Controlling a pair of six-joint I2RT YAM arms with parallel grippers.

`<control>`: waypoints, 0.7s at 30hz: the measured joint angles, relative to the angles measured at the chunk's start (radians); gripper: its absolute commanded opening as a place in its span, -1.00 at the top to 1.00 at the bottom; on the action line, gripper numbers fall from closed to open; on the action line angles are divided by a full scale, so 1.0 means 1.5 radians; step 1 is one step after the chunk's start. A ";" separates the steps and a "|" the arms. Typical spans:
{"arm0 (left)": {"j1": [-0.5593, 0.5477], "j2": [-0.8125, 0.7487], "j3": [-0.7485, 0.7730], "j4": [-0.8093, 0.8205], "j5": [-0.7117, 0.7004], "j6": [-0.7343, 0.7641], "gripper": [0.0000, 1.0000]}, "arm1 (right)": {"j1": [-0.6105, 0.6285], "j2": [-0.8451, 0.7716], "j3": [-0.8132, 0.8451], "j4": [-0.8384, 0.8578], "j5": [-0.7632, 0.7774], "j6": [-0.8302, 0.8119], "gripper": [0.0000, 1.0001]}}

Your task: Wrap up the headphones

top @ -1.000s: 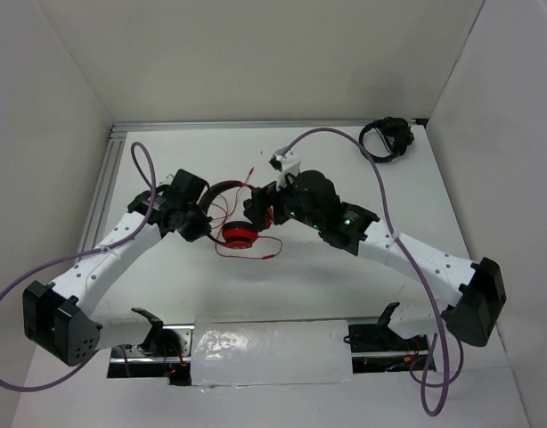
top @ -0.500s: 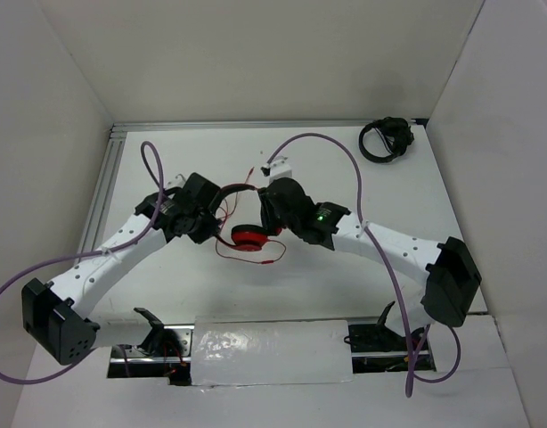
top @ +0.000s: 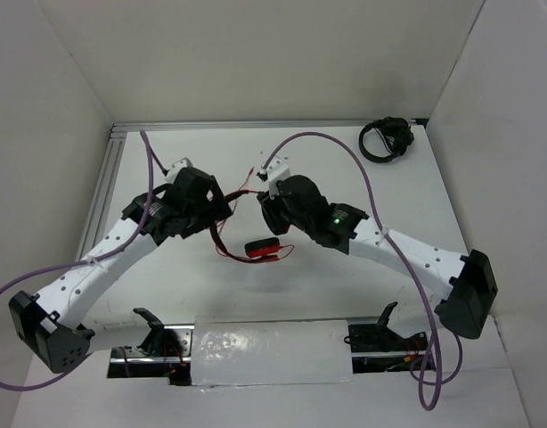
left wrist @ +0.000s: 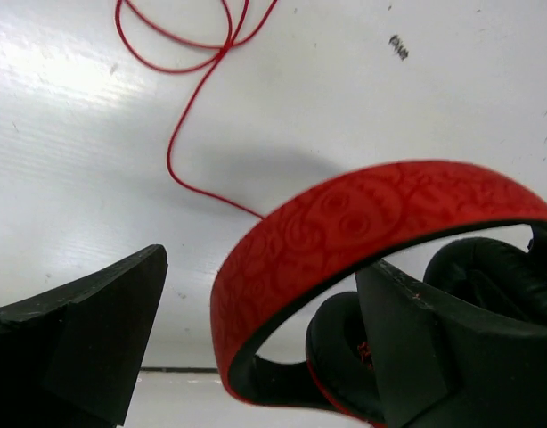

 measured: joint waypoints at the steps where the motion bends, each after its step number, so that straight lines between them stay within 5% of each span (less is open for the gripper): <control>1: 0.000 -0.008 0.003 0.001 -0.007 0.018 -0.91 | -0.003 -0.010 -0.001 -0.001 -0.017 -0.016 0.90; 16: 0.002 -0.076 -0.053 0.089 0.066 0.205 -0.39 | -0.080 -0.015 0.064 -0.048 -0.145 -0.095 0.85; 18: 0.002 -0.074 -0.055 0.090 0.076 0.209 -0.16 | -0.083 -0.011 0.074 -0.049 -0.148 -0.093 0.81; 21: 0.002 -0.064 -0.055 0.097 0.083 0.213 0.59 | -0.085 -0.008 0.078 -0.043 -0.154 -0.091 0.77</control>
